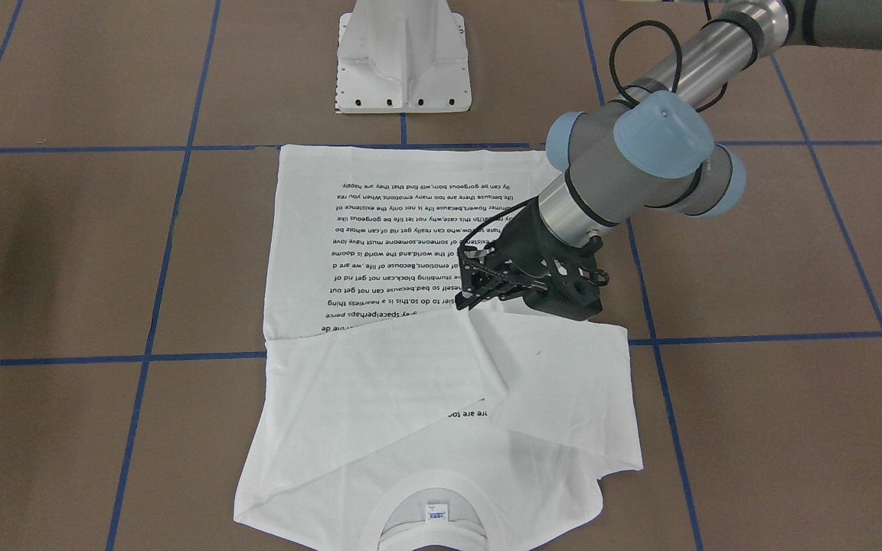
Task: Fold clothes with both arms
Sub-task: 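Carry the sleeve with the left gripper across the shirt toward the collar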
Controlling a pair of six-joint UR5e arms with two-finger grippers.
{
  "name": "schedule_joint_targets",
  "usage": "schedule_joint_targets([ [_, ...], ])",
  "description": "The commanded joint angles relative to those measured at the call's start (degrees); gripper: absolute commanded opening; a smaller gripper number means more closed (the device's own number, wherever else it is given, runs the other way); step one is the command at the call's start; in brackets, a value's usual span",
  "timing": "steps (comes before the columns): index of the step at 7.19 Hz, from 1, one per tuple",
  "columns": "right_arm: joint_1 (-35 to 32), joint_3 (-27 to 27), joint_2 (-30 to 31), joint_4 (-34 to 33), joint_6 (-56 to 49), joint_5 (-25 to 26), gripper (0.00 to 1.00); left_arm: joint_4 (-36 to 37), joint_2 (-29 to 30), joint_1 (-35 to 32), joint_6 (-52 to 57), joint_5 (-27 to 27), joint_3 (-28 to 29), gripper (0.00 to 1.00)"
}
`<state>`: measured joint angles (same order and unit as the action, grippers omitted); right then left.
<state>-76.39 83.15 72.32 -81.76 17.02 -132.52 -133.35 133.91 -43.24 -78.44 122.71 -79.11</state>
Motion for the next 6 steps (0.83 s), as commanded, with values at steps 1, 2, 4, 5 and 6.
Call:
schedule_joint_targets([
  [1,0.01,0.08,0.10,0.02,0.03,-0.46,1.00,-0.07,1.17,2.80,-0.40,-1.69,-0.08,0.00],
  [2,0.01,-0.01,0.10,0.02,0.12,-0.46,1.00,-0.07,1.96,4.03,-0.40,-3.08,0.01,0.00],
  [4,0.01,-0.01,0.02,0.11,0.47,-0.46,1.00,-0.15,2.84,7.45,-0.40,-5.38,0.10,0.00],
  [5,-0.07,-0.01,0.10,0.11,0.47,-0.38,1.00,-0.15,2.85,9.55,-0.31,-7.64,0.19,0.00],
  [6,0.01,-0.10,0.02,0.11,0.47,-0.38,1.00,-0.24,3.02,11.05,-0.14,-9.06,0.71,0.00],
])
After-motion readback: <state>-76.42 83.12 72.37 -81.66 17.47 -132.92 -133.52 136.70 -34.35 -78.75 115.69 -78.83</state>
